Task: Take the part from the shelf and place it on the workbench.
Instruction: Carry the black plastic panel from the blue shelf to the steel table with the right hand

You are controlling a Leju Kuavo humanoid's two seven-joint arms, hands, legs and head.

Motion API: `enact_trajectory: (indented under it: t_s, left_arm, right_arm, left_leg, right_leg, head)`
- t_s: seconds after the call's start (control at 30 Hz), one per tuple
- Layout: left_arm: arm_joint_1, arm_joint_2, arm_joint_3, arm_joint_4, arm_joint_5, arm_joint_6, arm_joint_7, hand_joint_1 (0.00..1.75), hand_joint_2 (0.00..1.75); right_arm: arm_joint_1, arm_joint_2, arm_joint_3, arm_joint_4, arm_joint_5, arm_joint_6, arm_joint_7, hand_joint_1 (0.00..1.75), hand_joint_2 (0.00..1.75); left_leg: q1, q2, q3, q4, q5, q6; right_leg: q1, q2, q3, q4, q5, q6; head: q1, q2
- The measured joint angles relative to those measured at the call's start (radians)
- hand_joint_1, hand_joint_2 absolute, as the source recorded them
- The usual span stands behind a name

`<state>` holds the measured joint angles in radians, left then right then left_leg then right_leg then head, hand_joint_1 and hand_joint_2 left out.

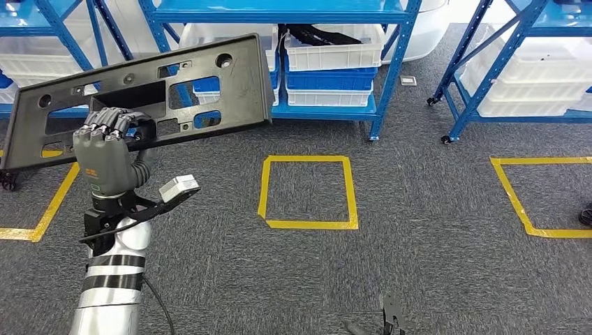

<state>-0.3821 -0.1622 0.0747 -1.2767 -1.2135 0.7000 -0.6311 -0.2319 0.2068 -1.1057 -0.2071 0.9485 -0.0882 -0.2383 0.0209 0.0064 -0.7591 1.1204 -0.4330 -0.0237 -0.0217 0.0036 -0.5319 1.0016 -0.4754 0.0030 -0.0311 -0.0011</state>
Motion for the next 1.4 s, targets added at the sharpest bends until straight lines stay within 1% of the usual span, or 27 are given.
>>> enact_trajectory:
  t_s: [0.03, 0.07, 0.1, 0.13, 0.17, 0.2, 0.27, 0.3, 0.33, 0.4, 0.43, 0.47, 0.53, 0.57, 0.6, 0.67, 0.9, 1.03, 1.13, 1.17, 1.2, 1.23, 1.27, 1.3, 1.33, 1.37, 1.4]
  left_arm:
    - [-0.004, 0.004, -0.006, 0.0, -0.001, 0.0, 0.008, 1.75, 1.75]
    - [-0.006, 0.008, -0.012, 0.0, -0.001, 0.0, 0.015, 1.75, 1.75]
    - [-0.007, 0.011, -0.016, 0.0, -0.001, 0.0, 0.021, 1.75, 1.75]
    - [-0.008, 0.015, -0.021, 0.0, 0.0, 0.0, 0.026, 1.75, 1.75]
    - [-0.01, 0.018, -0.025, 0.0, 0.0, 0.0, 0.029, 1.75, 1.75]
    - [-0.013, 0.021, -0.03, 0.0, 0.001, 0.0, 0.031, 1.75, 1.75]
    - [-0.021, 0.025, -0.038, -0.002, 0.006, 0.0, 0.033, 1.75, 1.75]
    - [-0.024, 0.027, -0.041, -0.004, 0.008, 0.0, 0.032, 1.75, 1.75]
    - [-0.025, 0.028, -0.044, -0.005, 0.012, 0.0, 0.032, 1.75, 1.75]
    - [-0.027, 0.03, -0.047, -0.006, 0.014, 0.0, 0.031, 1.75, 1.75]
    - [-0.029, 0.031, -0.048, -0.006, 0.015, 0.0, 0.03, 1.75, 1.75]
    - [-0.031, 0.031, -0.05, -0.006, 0.014, 0.0, 0.03, 1.75, 1.75]
    - [-0.035, 0.031, -0.053, -0.006, 0.014, 0.0, 0.029, 1.75, 1.75]
    - [-0.035, 0.031, -0.054, -0.005, 0.015, 0.0, 0.029, 1.75, 1.75]
    - [-0.035, 0.031, -0.056, -0.005, 0.015, 0.0, 0.029, 1.75, 1.75]
    - [-0.035, 0.031, -0.057, -0.004, 0.015, 0.0, 0.029, 1.75, 1.75]
    - [-0.035, 0.031, -0.058, -0.004, 0.015, 0.0, 0.029, 1.75, 1.75]
    - [-0.036, 0.031, -0.058, -0.004, 0.014, 0.0, 0.029, 1.75, 1.75]
    - [-0.036, 0.031, -0.059, -0.004, 0.014, 0.0, 0.029, 1.75, 1.75]
    - [-0.037, 0.031, -0.059, -0.004, 0.014, 0.0, 0.029, 1.75, 1.75]
    - [-0.038, 0.031, -0.059, -0.004, 0.013, 0.0, 0.029, 1.75, 1.75]
    - [-0.039, 0.031, -0.06, -0.004, 0.011, 0.0, 0.03, 1.75, 1.75]
    - [-0.041, 0.032, -0.06, -0.004, 0.01, 0.0, 0.03, 1.75, 1.75]
    - [-0.043, 0.034, -0.061, -0.004, 0.008, 0.0, 0.031, 1.75, 1.75]
    - [-0.043, 0.036, -0.061, -0.002, 0.008, 0.0, 0.032, 1.75, 1.75]
    - [-0.046, 0.038, -0.061, -0.001, 0.009, 0.0, 0.032, 1.75, 1.75]
    - [-0.049, 0.039, -0.062, 0.001, 0.01, 0.0, 0.033, 1.75, 1.75]
  right_arm:
    - [0.0, 0.0, 0.0, 0.0, -0.001, 0.001, 0.002, 0.0, 1.75]
    - [0.0, 0.0, 0.0, 0.0, -0.001, 0.002, 0.005, 0.0, 1.75]
    - [0.001, 0.0, 0.0, 0.0, -0.001, 0.002, 0.007, 0.0, 1.75]
    - [0.001, 0.0, 0.0, 0.0, 0.0, 0.002, 0.009, 0.0, 1.75]
    - [0.001, 0.0, 0.0, 0.0, 0.001, 0.001, 0.01, 0.0, 1.75]
    - [0.002, 0.001, 0.0, 0.0, 0.002, 0.0, 0.011, 0.0, 1.75]
    - [0.002, 0.002, 0.0, 0.0, 0.004, -0.004, 0.011, 0.0, 1.75]
    - [0.002, 0.002, 0.0, 0.0, 0.004, -0.005, 0.011, 0.0, 1.75]
    - [0.002, 0.003, 0.0, 0.0, 0.004, -0.007, 0.011, 0.0, 1.75]
    - [0.007, 0.004, 0.0, 0.0, 0.004, -0.011, 0.012, 0.0, 1.75]
    - [0.009, 0.005, 0.0, 0.0, 0.003, -0.013, 0.012, 0.0, 1.75]
    - [0.012, 0.005, 0.0, 0.0, 0.003, -0.014, 0.013, 0.0, 1.75]
    - [0.012, 0.007, 0.0, 0.0, 0.002, -0.014, 0.014, 0.0, 1.75]
    - [0.012, 0.007, 0.0, 0.0, 0.001, -0.015, 0.014, 0.0, 1.75]
    - [0.011, 0.007, 0.0, 0.0, 0.0, -0.015, 0.014, 0.0, 1.75]
    - [0.011, 0.008, 0.0, 0.0, -0.001, -0.015, 0.014, 0.0, 1.75]
    - [0.011, 0.008, 0.0, 0.0, -0.001, -0.015, 0.014, 0.0, 1.75]
    - [0.011, 0.008, 0.0, 0.0, -0.003, -0.015, 0.014, 0.0, 1.75]
    - [0.01, 0.008, 0.0, 0.0, -0.004, -0.015, 0.014, 0.0, 1.75]
    - [0.009, 0.007, 0.0, 0.0, -0.004, -0.015, 0.014, 0.0, 1.75]
    - [0.005, 0.006, 0.0, 0.0, -0.005, -0.016, 0.013, 0.0, 1.75]
    - [0.002, 0.006, 0.0, -0.001, -0.006, -0.016, 0.013, 0.0, 1.75]
    - [-0.001, 0.006, -0.001, -0.001, -0.006, -0.016, 0.013, 0.0, 1.75]
    - [-0.002, 0.007, -0.001, -0.002, -0.007, -0.016, 0.012, 0.0, 1.75]
    - [-0.001, 0.008, -0.001, -0.002, -0.007, -0.016, 0.012, 0.0, 1.75]
    - [-0.001, 0.008, -0.001, -0.002, -0.007, -0.016, 0.012, 0.0, 1.75]
    - [-0.001, 0.008, -0.001, -0.002, -0.007, -0.016, 0.012, 0.0, 1.75]
  left_leg:
    - [0.0, 0.0, -0.011, 0.072, -0.049, -0.002]
    - [0.0, 0.0, -0.017, 0.138, -0.079, -0.004]
    - [0.001, -0.001, -0.015, 0.183, -0.085, -0.005]
    - [0.001, 0.0, 0.004, 0.196, -0.071, -0.005]
    - [0.002, -0.001, 0.041, 0.171, -0.05, -0.004]
    - [0.004, -0.001, 0.091, 0.117, -0.039, -0.003]
    - [0.002, -0.008, 0.188, -0.016, -0.054, 0.001]
    - [-0.002, -0.011, 0.212, -0.059, -0.068, 0.005]
    - [-0.008, -0.012, 0.219, -0.08, -0.072, 0.012]
    - [-0.013, -0.009, 0.202, -0.088, -0.053, 0.034]
    - [-0.014, -0.007, 0.19, -0.091, -0.039, 0.046]
    - [-0.013, -0.005, 0.176, -0.093, -0.025, 0.055]
    - [-0.013, -0.004, 0.142, -0.093, 0.004, 0.065]
    - [-0.014, -0.004, 0.122, -0.093, 0.019, 0.066]
    - [-0.015, -0.004, 0.107, -0.092, 0.03, 0.066]
    - [-0.016, -0.003, 0.092, -0.092, 0.042, 0.066]
    - [-0.016, -0.003, 0.088, -0.092, 0.045, 0.066]
    - [-0.017, -0.003, 0.074, -0.092, 0.056, 0.065]
    - [-0.018, -0.003, 0.055, -0.092, 0.072, 0.063]
    - [-0.017, -0.003, 0.044, -0.091, 0.082, 0.061]
    - [-0.018, -0.002, 0.033, -0.093, 0.1, 0.055]
    - [-0.017, 0.001, 0.027, -0.1, 0.122, 0.045]
    - [-0.014, 0.0, 0.015, -0.092, 0.113, 0.033]
    - [-0.011, 0.0, -0.001, -0.032, 0.065, 0.017]
    - [-0.005, -0.002, -0.009, 0.048, 0.02, 0.003]
    - [0.004, -0.006, 0.038, 0.072, -0.038, -0.01]
    - [0.009, -0.009, 0.098, 0.065, -0.07, -0.017]
  right_leg:
    - [0.002, -0.001, -0.014, 0.001, 0.012, -0.005]
    - [0.005, -0.002, -0.028, 0.002, 0.024, -0.006]
    - [0.006, -0.002, -0.042, 0.003, 0.034, -0.006]
    - [0.007, -0.002, -0.057, 0.006, 0.044, -0.005]
    - [0.007, -0.002, -0.072, 0.009, 0.054, -0.002]
    - [0.007, -0.001, -0.086, 0.014, 0.062, 0.002]
    - [0.011, 0.0, -0.108, 0.021, 0.079, 0.015]
    - [0.012, 0.0, -0.114, 0.021, 0.088, 0.022]
    - [0.011, 0.0, -0.119, 0.019, 0.097, 0.029]
    - [0.008, -0.001, -0.131, 0.019, 0.106, 0.042]
    - [0.007, -0.001, -0.143, 0.034, 0.088, 0.042]
    - [0.008, -0.001, -0.159, 0.066, 0.053, 0.037]
    - [0.007, -0.001, -0.195, 0.185, -0.044, 0.024]
    - [0.008, -0.001, -0.205, 0.25, -0.075, 0.024]
    - [0.008, -0.001, -0.212, 0.299, -0.092, 0.027]
    - [0.008, -0.001, -0.212, 0.337, -0.094, 0.032]
    - [0.008, -0.001, -0.209, 0.339, -0.09, 0.035]
    - [0.008, -0.001, -0.191, 0.335, -0.068, 0.043]
    - [0.01, -0.001, -0.147, 0.294, -0.036, 0.049]
    - [0.013, -0.001, -0.105, 0.245, -0.029, 0.047]
    - [0.018, -0.002, -0.044, 0.165, -0.038, 0.039]
    - [0.024, -0.002, 0.001, 0.094, -0.047, 0.027]
    - [0.025, -0.003, 0.034, 0.028, -0.046, 0.009]
    - [0.024, -0.004, 0.033, -0.008, -0.032, -0.004]
    - [0.019, -0.005, 0.001, -0.01, 0.002, -0.012]
    - [0.013, -0.005, -0.04, -0.004, 0.037, -0.011]
    - [0.013, -0.005, -0.076, 0.005, 0.063, -0.001]
  head:
    - [-0.001, 0.0]
    - [-0.002, 0.0]
    - [-0.002, 0.0]
    - [-0.002, 0.0]
    - [-0.002, 0.0]
    - [-0.003, 0.0]
    - [-0.001, 0.0]
    - [0.0, 0.0]
    - [0.001, 0.0]
    - [0.002, 0.0]
    - [0.004, 0.0]
    - [0.006, 0.0]
    - [0.011, 0.0]
    - [0.011, 0.0]
    - [0.011, 0.0]
    - [0.011, 0.0]
    - [0.011, 0.0]
    - [0.011, 0.0]
    - [0.011, 0.0]
    - [0.011, 0.0]
    - [0.009, 0.0]
    - [0.009, 0.0]
    - [0.008, 0.0]
    - [0.005, 0.0]
    - [0.005, 0.0]
    - [0.001, 0.0]
    - [-0.001, 0.0]
